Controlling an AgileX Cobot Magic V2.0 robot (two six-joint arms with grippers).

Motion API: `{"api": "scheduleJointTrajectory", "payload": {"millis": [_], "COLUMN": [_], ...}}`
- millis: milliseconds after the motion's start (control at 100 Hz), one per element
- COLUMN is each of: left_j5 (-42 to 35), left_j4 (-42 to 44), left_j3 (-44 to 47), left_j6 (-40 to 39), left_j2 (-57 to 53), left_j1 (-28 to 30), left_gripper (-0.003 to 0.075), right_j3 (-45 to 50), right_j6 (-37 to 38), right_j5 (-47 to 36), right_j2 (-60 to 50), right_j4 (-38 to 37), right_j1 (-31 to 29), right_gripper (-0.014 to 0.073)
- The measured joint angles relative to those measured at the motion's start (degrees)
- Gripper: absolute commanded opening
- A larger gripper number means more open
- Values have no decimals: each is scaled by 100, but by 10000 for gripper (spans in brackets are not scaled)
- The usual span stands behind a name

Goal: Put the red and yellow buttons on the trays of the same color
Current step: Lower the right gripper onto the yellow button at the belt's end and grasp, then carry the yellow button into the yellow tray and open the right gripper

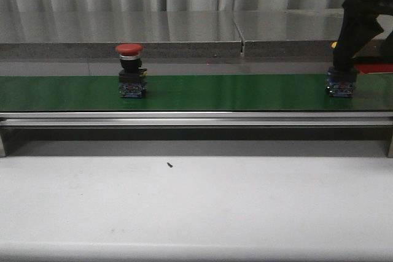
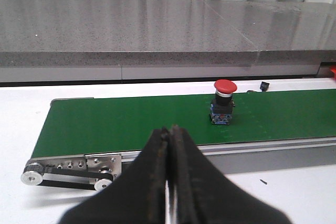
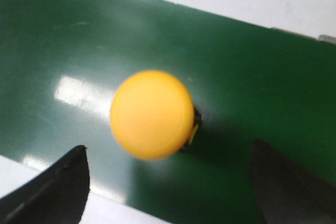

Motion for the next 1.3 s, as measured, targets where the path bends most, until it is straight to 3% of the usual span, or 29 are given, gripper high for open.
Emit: {"api": "scheduleJointTrajectory", "payload": {"millis": [160, 310, 390, 630, 790, 1050, 1300], "left_j5": [0, 0, 0, 0, 0, 0, 0], "left_j4": [0, 0, 0, 9, 9, 9, 9], "left_j3": [0, 0, 0, 0, 0, 0, 0], "left_j6": [0, 0, 0, 0, 0, 0, 0], "left_j2": [0, 0, 0, 0, 0, 0, 0], "left_j1": [0, 0, 0, 0, 0, -9, -9], "left_gripper": [-19, -19, -19, -19, -19, -19, -19], "right_j3": [-334, -449, -452, -462, -462, -32, 843], "right_j6": [0, 0, 0, 56, 414, 1180, 1803], "right_j5": [-172, -182, -182, 336, 835, 1376, 1142], "right_j2": [397, 643, 680, 337, -394, -1676, -2013], "right_j4": [0, -33, -57, -94, -426, -974, -1060], "right_j1": [0, 0, 0, -80, -456, -1901, -3204], "right_gripper": [586, 335, 258, 258, 258, 258, 258]}}
